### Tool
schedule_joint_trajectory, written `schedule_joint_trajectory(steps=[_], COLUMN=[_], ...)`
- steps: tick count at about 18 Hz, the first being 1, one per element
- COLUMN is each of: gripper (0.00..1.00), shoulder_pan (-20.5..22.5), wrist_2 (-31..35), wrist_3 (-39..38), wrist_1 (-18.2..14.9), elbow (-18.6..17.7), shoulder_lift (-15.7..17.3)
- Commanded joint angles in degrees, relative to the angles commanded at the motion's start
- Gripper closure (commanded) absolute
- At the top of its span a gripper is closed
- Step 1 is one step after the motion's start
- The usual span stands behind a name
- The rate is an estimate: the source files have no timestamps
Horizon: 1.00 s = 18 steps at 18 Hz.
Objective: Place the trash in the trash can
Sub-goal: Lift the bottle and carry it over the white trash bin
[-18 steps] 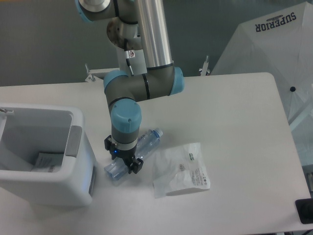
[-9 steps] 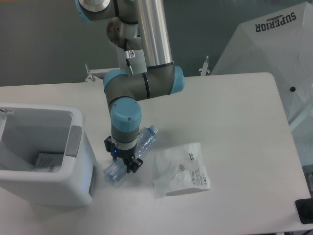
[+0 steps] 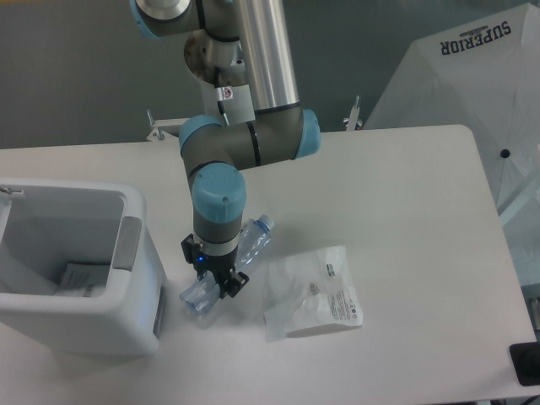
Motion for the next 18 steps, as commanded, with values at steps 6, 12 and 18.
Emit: schedule_joint_trajectory(steps=[6,12,18], gripper=[0.4,0.4,0.4], shoulder_pan=[9.2,10.4,6.9], wrist_2=[-17.4,-22.4,-24.6], wrist_3=[-10.7,-24.2,-26.4], wrist_1=[0.0,0.5,2.5], elbow=[13.0,25.9,27.2], shoulder_lift=[4.2,3.9,6.4])
